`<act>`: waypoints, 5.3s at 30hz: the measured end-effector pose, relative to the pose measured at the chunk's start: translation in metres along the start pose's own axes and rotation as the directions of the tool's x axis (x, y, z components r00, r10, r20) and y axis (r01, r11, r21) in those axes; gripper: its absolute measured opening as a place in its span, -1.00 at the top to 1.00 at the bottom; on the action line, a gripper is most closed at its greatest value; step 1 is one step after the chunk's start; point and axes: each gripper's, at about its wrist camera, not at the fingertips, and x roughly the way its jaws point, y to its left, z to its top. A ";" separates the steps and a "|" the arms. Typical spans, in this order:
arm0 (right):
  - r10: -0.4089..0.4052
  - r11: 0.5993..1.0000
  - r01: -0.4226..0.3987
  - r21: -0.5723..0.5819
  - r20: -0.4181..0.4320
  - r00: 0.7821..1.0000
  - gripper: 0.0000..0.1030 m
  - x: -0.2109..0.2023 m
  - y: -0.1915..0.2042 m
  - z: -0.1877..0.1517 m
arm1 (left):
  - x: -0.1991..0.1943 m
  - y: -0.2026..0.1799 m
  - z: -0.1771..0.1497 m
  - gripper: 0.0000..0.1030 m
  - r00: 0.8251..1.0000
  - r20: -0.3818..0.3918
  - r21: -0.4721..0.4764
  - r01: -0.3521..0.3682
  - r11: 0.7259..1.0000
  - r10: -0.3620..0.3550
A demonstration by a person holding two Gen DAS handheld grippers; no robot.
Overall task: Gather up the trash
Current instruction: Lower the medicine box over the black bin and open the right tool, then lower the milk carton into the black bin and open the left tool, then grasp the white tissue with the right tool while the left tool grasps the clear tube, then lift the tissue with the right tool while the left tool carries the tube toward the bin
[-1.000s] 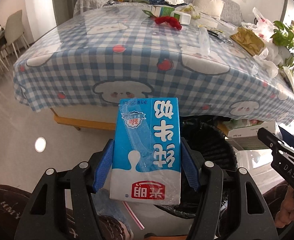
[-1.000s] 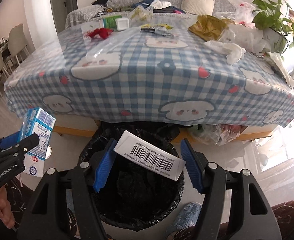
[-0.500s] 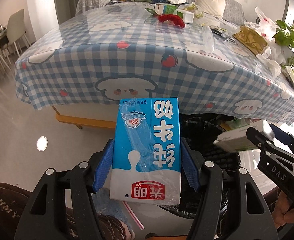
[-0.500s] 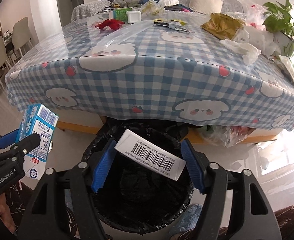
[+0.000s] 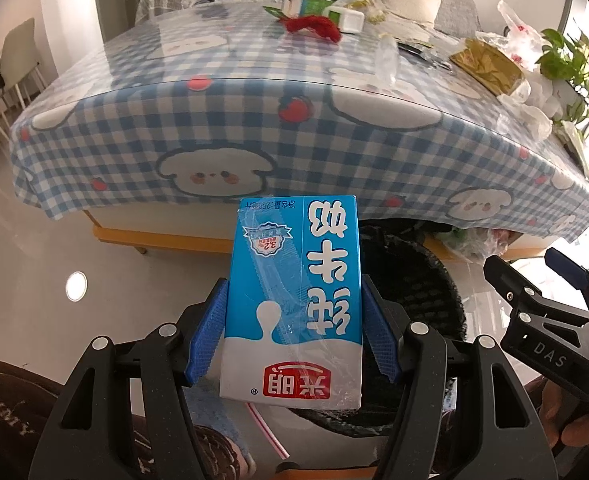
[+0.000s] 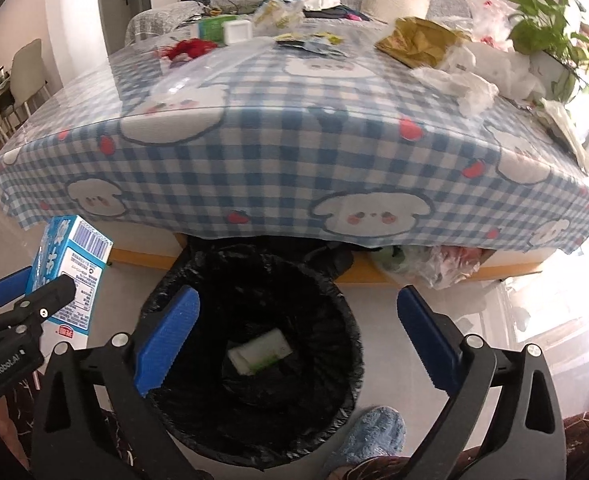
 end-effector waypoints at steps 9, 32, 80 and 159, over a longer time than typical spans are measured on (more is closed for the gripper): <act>-0.022 0.997 0.023 0.072 -0.021 1.000 -0.85 0.000 -0.054 -0.005 | 0.011 -0.038 0.002 -0.21 0.999 -0.021 0.025 0.042 0.999 -0.041; -0.063 0.980 0.064 0.189 -0.012 0.998 -0.85 -0.019 -0.114 -0.007 | 0.025 -0.109 0.002 -0.50 0.995 -0.041 0.117 0.097 0.988 -0.092; -0.053 0.991 0.032 0.127 0.168 0.984 -0.85 -0.032 -0.130 0.086 | 0.001 -0.076 0.124 -0.86 0.992 0.094 0.101 0.077 0.992 -0.087; -0.053 0.991 0.050 0.124 0.018 0.998 0.79 0.074 -0.167 0.194 | 0.080 -0.127 0.230 0.52 0.999 -0.030 0.176 0.036 0.984 -0.031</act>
